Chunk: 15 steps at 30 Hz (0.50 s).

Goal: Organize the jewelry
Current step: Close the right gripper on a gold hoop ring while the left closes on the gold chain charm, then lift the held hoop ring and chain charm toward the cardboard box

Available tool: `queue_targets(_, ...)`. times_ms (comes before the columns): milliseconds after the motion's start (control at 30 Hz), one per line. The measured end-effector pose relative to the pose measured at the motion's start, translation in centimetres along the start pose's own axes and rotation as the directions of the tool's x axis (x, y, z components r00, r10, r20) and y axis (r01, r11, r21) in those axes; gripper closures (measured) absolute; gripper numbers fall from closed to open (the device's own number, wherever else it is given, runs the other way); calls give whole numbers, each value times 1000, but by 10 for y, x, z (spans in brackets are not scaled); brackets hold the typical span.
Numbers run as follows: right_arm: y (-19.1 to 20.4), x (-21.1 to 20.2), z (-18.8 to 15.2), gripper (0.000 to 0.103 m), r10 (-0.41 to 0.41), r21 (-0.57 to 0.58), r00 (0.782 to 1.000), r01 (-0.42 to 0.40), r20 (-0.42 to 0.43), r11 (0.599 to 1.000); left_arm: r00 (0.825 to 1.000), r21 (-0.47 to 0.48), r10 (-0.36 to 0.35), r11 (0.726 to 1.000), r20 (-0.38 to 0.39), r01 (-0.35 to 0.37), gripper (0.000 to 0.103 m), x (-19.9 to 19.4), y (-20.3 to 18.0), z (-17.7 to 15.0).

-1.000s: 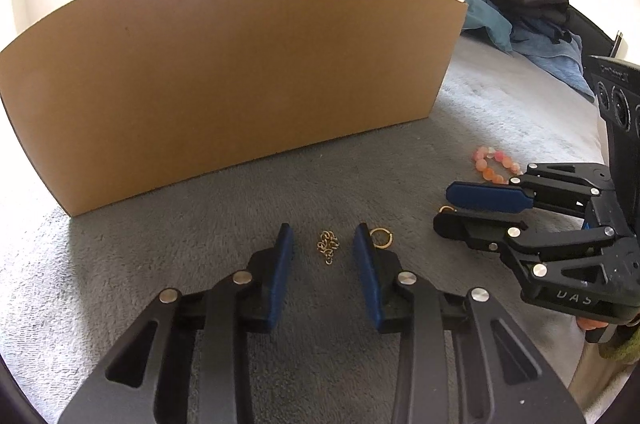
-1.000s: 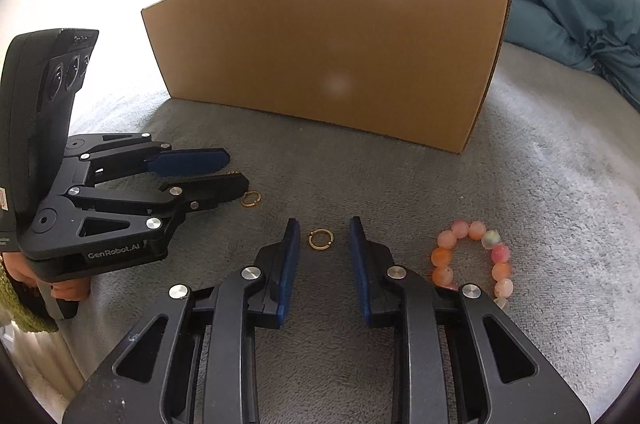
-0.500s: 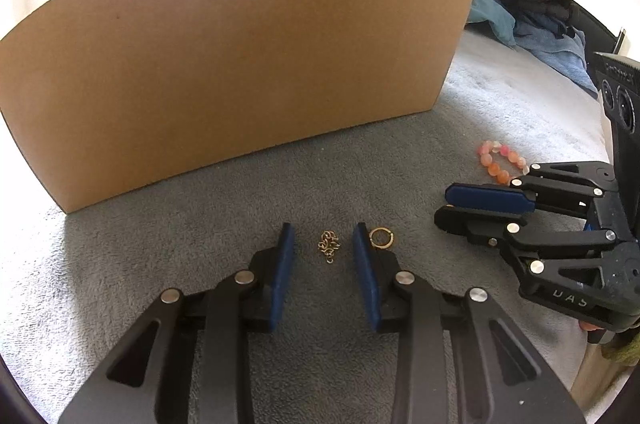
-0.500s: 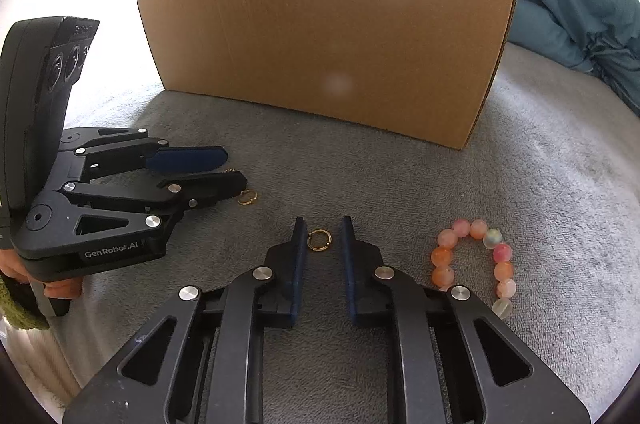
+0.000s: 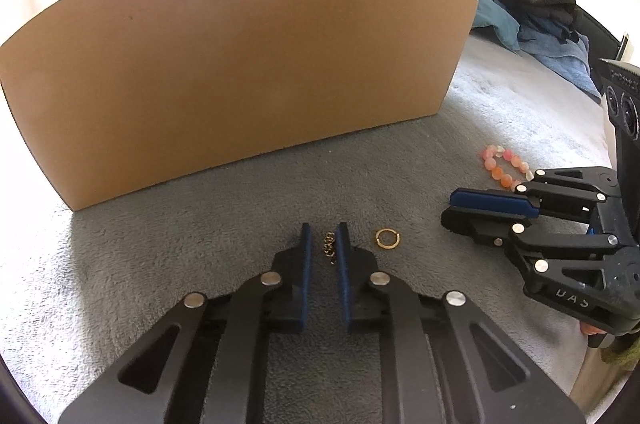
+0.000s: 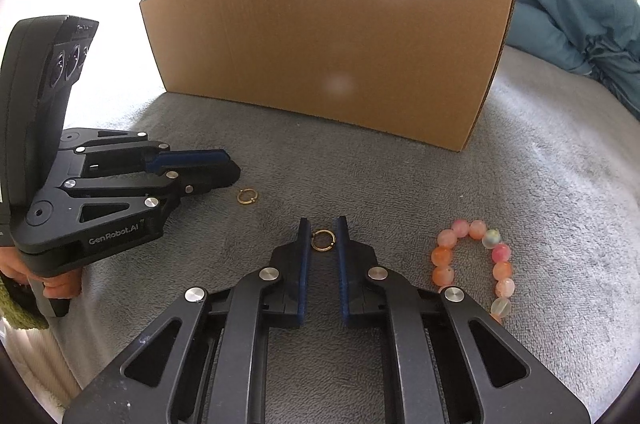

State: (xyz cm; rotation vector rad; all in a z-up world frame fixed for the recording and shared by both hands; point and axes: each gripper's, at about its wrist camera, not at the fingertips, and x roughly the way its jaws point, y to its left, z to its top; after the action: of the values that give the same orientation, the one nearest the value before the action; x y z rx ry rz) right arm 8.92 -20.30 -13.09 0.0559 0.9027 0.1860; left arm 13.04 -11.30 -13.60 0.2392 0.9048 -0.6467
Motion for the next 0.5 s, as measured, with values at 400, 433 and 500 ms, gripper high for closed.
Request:
queue_targets(400,-8,-8,-1,93,13,20,1000,-14,16,1000,1000,6,17,1000,13,-17,100,-6,0,-1)
queue_targets(433,-9,-9,-1,93,14,22,1000,-15,18,1000,1000,5,17,1000,14,-18,100,-7,0,-1)
queue_targets(500,-11,-11,-2,93,17,25,1000,-17,20,1000,1000,4,17,1000,16,-17,100,-7,0,-1)
